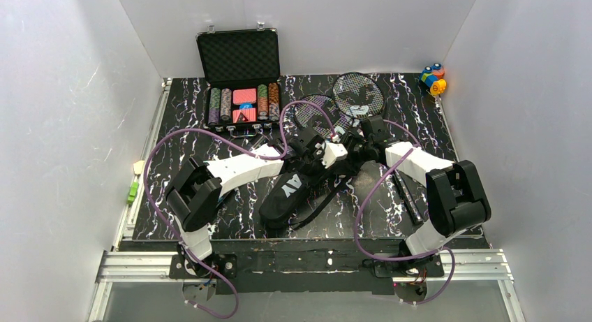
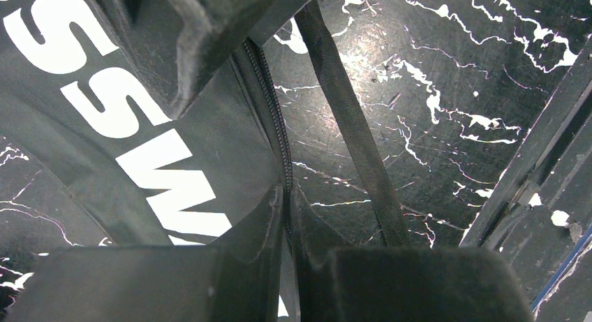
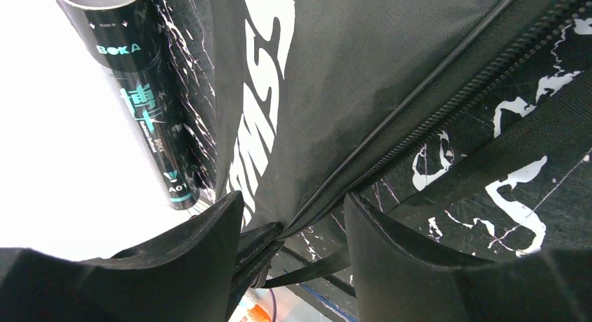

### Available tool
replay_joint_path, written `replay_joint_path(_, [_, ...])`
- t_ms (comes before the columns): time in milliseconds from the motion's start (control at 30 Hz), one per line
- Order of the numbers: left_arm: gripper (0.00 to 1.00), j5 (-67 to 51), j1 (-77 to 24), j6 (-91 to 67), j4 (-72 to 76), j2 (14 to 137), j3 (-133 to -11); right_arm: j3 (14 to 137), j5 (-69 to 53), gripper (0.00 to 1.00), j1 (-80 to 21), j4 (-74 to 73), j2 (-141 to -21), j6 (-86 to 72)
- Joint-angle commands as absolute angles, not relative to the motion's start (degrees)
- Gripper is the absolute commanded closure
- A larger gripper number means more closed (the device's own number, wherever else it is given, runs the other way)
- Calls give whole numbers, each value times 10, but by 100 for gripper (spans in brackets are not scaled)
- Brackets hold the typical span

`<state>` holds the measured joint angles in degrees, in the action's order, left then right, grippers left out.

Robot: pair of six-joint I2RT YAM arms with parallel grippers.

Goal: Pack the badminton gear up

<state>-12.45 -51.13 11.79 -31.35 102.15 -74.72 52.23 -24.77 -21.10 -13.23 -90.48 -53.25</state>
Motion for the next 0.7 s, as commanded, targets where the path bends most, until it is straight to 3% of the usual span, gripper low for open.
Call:
replay_joint_path(0, [100,-133,-514,121,-316,984,-751,524,-240,38,-214,-108,-902,-545])
replay_joint_path(400, [100,-139,-513,118,-320,978,-751,510,-206,42,-214,-65,-901,-574])
replay_joint_path(667, [100,-145,-513,113,-326,965,-758,480,-172,52,-214,-17,-916,-591])
